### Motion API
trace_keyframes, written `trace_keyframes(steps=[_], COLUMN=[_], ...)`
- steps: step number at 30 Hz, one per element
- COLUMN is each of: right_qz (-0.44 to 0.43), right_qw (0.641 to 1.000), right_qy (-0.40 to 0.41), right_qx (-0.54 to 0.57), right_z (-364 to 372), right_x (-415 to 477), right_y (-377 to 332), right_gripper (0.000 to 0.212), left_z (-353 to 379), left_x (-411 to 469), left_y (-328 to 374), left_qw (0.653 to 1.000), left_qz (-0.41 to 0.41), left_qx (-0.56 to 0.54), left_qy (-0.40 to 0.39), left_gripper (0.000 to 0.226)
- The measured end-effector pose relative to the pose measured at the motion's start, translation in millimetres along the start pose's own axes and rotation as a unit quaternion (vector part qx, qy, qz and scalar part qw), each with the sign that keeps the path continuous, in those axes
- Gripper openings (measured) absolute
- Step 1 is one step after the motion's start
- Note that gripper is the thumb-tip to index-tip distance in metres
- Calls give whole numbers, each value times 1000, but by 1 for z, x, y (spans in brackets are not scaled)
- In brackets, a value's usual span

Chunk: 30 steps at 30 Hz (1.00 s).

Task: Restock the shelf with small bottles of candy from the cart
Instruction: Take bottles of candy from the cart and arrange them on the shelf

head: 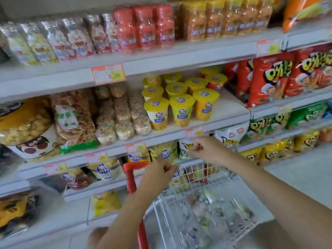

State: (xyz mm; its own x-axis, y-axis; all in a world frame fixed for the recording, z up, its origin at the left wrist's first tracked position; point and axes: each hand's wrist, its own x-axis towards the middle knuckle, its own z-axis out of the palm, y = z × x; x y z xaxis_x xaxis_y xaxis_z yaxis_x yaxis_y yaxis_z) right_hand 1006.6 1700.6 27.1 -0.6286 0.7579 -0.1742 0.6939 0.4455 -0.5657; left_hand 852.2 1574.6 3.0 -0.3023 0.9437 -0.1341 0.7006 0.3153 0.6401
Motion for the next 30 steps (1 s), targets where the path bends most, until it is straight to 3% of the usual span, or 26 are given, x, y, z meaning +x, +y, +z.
trace_keyframes(steps=[3, 6, 8, 11, 14, 18, 22, 24, 30], right_qz=[132, 229, 277, 315, 279, 184, 226, 233, 104], right_qw=[987, 961, 945, 928, 934, 949, 948, 947, 962], right_qy=[-91, -154, -171, -194, -216, -245, -221, -218, -239], right_qx=[11, 34, 24, 40, 51, 68, 35, 24, -80], right_z=[46, 87, 110, 148, 185, 216, 228, 230, 238], right_x=[-8, -17, -21, -24, -21, -1, 10, 10, 29], right_y=[82, 139, 164, 190, 204, 202, 215, 225, 231], right_gripper=[26, 48, 55, 46, 41, 53, 42, 47, 60], left_z=[59, 108, 145, 193, 224, 251, 269, 275, 286], left_x=[9, 21, 34, 36, 28, 21, 28, 31, 32], left_y=[-10, -20, -43, -77, -94, -112, -122, -125, -129], left_qw=[992, 970, 952, 926, 923, 901, 899, 897, 887], left_qz=[-38, -68, -102, -176, -220, -248, -274, -280, -309], left_qx=[15, 67, 106, 150, 145, 126, 97, 83, 64], left_qy=[-120, -222, -269, -299, -281, -332, -329, -333, -336], left_gripper=[19, 31, 24, 9, 25, 38, 37, 39, 37])
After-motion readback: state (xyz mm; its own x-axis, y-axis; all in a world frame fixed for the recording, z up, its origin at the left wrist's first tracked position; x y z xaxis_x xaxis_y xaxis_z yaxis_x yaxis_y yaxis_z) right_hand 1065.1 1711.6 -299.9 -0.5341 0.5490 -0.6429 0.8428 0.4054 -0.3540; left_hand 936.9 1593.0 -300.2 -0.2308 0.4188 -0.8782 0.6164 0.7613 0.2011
